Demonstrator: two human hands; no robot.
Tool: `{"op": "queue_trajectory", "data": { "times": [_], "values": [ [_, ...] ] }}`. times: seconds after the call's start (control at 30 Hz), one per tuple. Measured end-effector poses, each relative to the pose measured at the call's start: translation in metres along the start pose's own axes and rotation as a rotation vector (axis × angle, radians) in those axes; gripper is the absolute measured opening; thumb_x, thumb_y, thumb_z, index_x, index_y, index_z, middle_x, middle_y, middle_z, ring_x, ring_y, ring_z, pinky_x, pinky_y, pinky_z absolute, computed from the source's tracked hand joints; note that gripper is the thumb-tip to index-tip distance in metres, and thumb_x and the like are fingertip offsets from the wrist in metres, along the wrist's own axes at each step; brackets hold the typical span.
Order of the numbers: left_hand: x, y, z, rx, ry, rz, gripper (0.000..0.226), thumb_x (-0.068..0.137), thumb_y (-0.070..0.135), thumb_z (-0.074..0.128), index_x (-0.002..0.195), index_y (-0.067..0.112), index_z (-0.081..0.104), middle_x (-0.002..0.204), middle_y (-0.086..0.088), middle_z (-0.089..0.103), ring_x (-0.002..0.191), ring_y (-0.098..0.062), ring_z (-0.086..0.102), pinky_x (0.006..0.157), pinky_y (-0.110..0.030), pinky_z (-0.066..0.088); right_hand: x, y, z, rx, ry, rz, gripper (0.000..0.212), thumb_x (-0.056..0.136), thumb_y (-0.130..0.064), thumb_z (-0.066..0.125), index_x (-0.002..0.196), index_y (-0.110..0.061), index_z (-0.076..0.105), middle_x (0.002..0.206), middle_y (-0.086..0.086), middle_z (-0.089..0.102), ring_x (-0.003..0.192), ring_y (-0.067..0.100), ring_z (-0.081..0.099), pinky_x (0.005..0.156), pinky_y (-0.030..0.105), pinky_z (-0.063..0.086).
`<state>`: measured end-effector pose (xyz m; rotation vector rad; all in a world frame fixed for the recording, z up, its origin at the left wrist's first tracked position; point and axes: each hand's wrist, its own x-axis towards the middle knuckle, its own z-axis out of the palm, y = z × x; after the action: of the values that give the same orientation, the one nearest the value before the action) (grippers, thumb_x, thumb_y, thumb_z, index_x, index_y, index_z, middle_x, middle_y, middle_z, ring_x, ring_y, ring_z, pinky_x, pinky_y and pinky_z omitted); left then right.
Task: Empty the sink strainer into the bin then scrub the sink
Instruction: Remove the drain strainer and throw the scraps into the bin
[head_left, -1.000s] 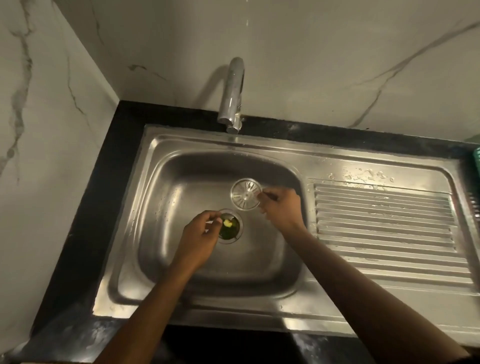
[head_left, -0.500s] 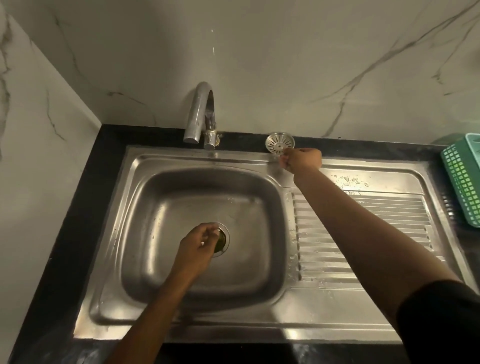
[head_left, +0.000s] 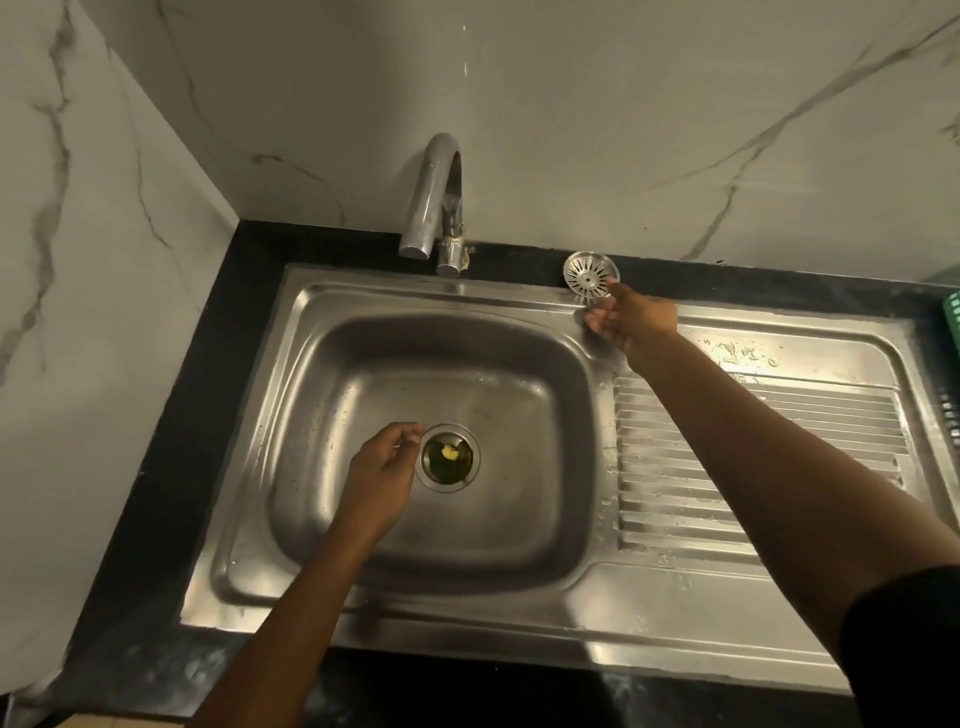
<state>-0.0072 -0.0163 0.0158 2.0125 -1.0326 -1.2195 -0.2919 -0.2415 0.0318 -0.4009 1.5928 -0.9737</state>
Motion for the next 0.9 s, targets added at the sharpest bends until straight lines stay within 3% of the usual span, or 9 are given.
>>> {"op": "queue_trajectory", "data": {
  "times": [0.13,0.2,0.3,0.33,0.53,0.6,0.7,0.77,0.9],
  "values": [
    [-0.001,-0.005,-0.003,0.002,-0.015,0.005,0.027,0.108,0.022,0.053,0.128,0.020,0.071,0.127,0.003,0.072,0.120,-0.018,0.065,0.103,-0.031,0.048,-0.019,0.024,-0.003,-0.277,0.002,-0.186,0.024,0.101,-0.023,0.071,0.095,0.000,0.075,0.076,0.014,0.075,0.065,0.027,0.071,0.065,0.038,0.065],
    [0.001,-0.008,-0.004,0.007,-0.015,0.002,0.026,0.108,0.022,0.053,0.127,0.021,0.071,0.123,0.006,0.071,0.118,-0.016,0.065,0.100,-0.027,0.047,-0.041,0.051,0.003,-0.474,-0.125,-0.311,0.017,0.099,-0.020,0.071,0.089,-0.008,0.076,0.069,0.005,0.075,0.066,0.024,0.073,0.067,0.037,0.064],
    [0.003,-0.013,-0.008,0.022,-0.013,-0.014,0.024,0.107,0.020,0.056,0.125,0.022,0.072,0.121,0.006,0.071,0.114,-0.012,0.064,0.087,-0.015,0.045,-0.075,0.101,0.021,-0.939,-0.430,-0.583,0.011,0.097,-0.023,0.070,0.088,-0.024,0.076,0.073,-0.010,0.074,0.069,-0.001,0.071,0.068,0.011,0.054],
    [0.003,-0.015,-0.009,0.028,-0.014,-0.016,0.024,0.107,0.020,0.056,0.125,0.022,0.072,0.122,0.006,0.071,0.113,-0.012,0.064,0.085,-0.013,0.044,-0.082,0.118,0.029,-1.063,-0.517,-0.633,0.009,0.096,-0.023,0.069,0.094,-0.026,0.077,0.082,-0.012,0.075,0.075,-0.003,0.070,0.072,0.010,0.052],
    [0.004,-0.029,-0.014,0.089,-0.042,0.003,0.028,0.106,0.017,0.057,0.130,0.017,0.071,0.131,0.003,0.072,0.111,-0.011,0.064,0.094,-0.022,0.045,-0.090,0.198,0.076,-1.556,-0.756,-0.507,0.043,0.087,-0.015,0.066,0.129,-0.020,0.068,0.126,0.007,0.071,0.111,0.028,0.068,0.094,0.036,0.058],
    [0.006,-0.033,-0.015,0.096,-0.063,0.001,0.028,0.106,0.016,0.056,0.131,0.017,0.070,0.132,0.002,0.071,0.112,-0.010,0.063,0.094,-0.021,0.044,-0.084,0.214,0.083,-1.617,-0.798,-0.492,0.051,0.087,-0.013,0.066,0.138,-0.018,0.062,0.141,0.008,0.062,0.124,0.030,0.063,0.102,0.038,0.056],
    [0.011,-0.038,-0.017,0.103,-0.085,0.010,0.029,0.107,0.015,0.055,0.131,0.016,0.070,0.134,0.000,0.071,0.115,-0.013,0.063,0.097,-0.022,0.045,-0.073,0.231,0.090,-1.849,-0.832,-0.516,0.062,0.095,-0.026,0.063,0.154,-0.020,0.047,0.162,0.006,0.041,0.140,0.032,0.052,0.109,0.043,0.051],
    [0.013,-0.042,-0.018,0.106,-0.089,0.015,0.029,0.106,0.016,0.055,0.132,0.015,0.069,0.134,0.000,0.071,0.116,-0.014,0.064,0.097,-0.022,0.046,-0.067,0.237,0.092,-1.982,-0.837,-0.554,0.065,0.100,-0.033,0.058,0.160,-0.020,0.036,0.169,0.008,0.029,0.145,0.035,0.045,0.112,0.044,0.048],
    [0.013,-0.048,-0.018,0.095,-0.098,0.013,0.028,0.106,0.017,0.056,0.130,0.017,0.071,0.131,0.002,0.072,0.109,-0.010,0.063,0.091,-0.018,0.044,-0.061,0.245,0.090,-2.088,-0.835,-0.662,0.063,0.103,-0.037,0.049,0.161,-0.017,0.034,0.169,0.011,0.028,0.154,0.033,0.030,0.123,0.043,0.030]
  ]
}}
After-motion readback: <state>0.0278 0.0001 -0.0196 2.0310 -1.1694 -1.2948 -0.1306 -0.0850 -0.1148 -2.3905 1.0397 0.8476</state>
